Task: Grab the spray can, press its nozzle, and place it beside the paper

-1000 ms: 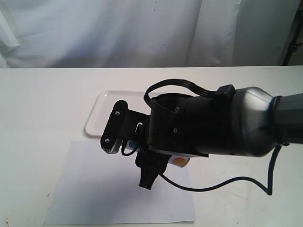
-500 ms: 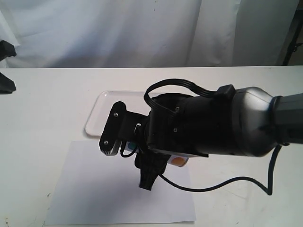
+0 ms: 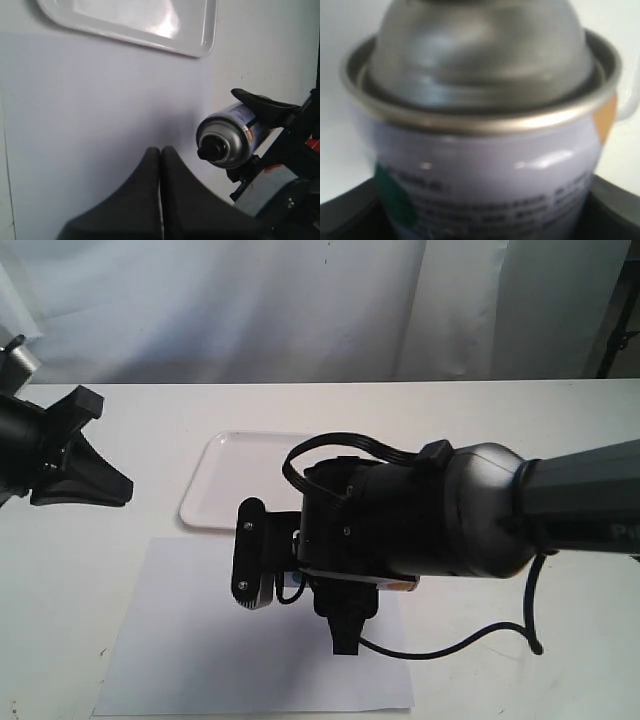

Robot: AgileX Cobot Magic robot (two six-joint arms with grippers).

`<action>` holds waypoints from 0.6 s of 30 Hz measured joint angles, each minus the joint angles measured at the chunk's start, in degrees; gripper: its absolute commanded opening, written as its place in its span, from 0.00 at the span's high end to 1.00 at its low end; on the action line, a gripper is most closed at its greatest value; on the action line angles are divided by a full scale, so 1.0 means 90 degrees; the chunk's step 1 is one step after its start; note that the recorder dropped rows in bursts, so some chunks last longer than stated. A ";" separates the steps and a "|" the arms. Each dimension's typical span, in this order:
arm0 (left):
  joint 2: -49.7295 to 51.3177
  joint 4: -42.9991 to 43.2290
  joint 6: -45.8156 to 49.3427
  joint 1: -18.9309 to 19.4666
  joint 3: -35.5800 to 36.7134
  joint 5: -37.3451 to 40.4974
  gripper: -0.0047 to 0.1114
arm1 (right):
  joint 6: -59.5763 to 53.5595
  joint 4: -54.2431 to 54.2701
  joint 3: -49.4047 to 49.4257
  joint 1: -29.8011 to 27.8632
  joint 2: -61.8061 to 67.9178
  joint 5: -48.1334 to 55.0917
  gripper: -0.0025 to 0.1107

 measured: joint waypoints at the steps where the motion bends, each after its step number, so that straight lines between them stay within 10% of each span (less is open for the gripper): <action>1: 0.0103 -0.0030 0.0053 0.0000 0.0000 0.0030 0.96 | -0.0017 0.0000 -0.0034 0.0000 0.0009 0.0019 0.98; 18: 0.1613 -0.1516 0.1486 -0.0146 0.0000 0.0879 0.96 | -0.0024 0.0291 -0.0336 0.0000 0.0038 0.0305 0.98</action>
